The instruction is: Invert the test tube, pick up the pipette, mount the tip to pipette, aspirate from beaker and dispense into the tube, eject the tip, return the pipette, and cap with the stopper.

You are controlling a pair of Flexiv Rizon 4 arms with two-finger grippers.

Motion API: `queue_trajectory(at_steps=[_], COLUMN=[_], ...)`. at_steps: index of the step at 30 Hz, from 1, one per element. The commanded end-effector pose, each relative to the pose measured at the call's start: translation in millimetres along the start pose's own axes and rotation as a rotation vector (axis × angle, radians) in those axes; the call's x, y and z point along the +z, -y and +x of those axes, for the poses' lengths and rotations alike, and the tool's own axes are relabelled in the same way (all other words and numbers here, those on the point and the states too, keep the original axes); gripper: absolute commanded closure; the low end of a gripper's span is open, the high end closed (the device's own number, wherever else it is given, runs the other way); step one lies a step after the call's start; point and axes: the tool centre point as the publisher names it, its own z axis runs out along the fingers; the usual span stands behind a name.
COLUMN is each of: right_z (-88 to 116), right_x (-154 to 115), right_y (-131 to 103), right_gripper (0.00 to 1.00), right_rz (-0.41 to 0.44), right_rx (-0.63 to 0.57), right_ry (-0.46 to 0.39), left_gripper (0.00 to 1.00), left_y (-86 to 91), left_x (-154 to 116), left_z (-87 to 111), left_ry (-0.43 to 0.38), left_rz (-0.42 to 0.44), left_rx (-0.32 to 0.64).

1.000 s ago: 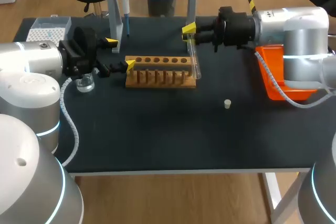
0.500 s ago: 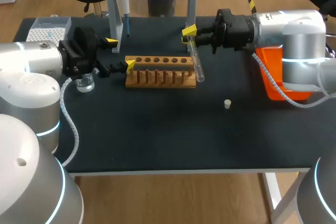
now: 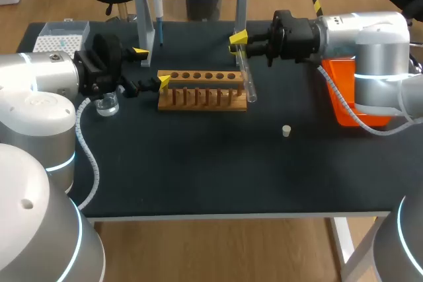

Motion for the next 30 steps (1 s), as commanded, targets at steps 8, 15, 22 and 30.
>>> queue_trajectory(at_steps=[8,15,22,30], right_z=[0.8,0.8,0.8,0.8], right_x=[-1.1,-1.1,-1.1,-1.1], right_y=[1.5,1.5,1.5,1.5], right_gripper=[1.00,1.00,1.00,1.00], right_rz=[-0.009,-0.009,-0.009,-0.009], right_rx=[-0.001,-0.001,-0.001,-0.001], right_ry=[0.010,0.010,0.010,0.010], left_gripper=[0.00,0.00,0.00,0.01], left_y=[-2.8,-2.8,-2.8,-1.3], left_x=[-0.5,-0.5,-0.5,0.9], left_z=[0.6,0.6,0.6,-1.5], left_ry=[0.002,0.002,0.002,0.022], left_rz=[0.009,0.009,0.009,0.028], left_rx=[0.002,0.002,0.002,0.076])
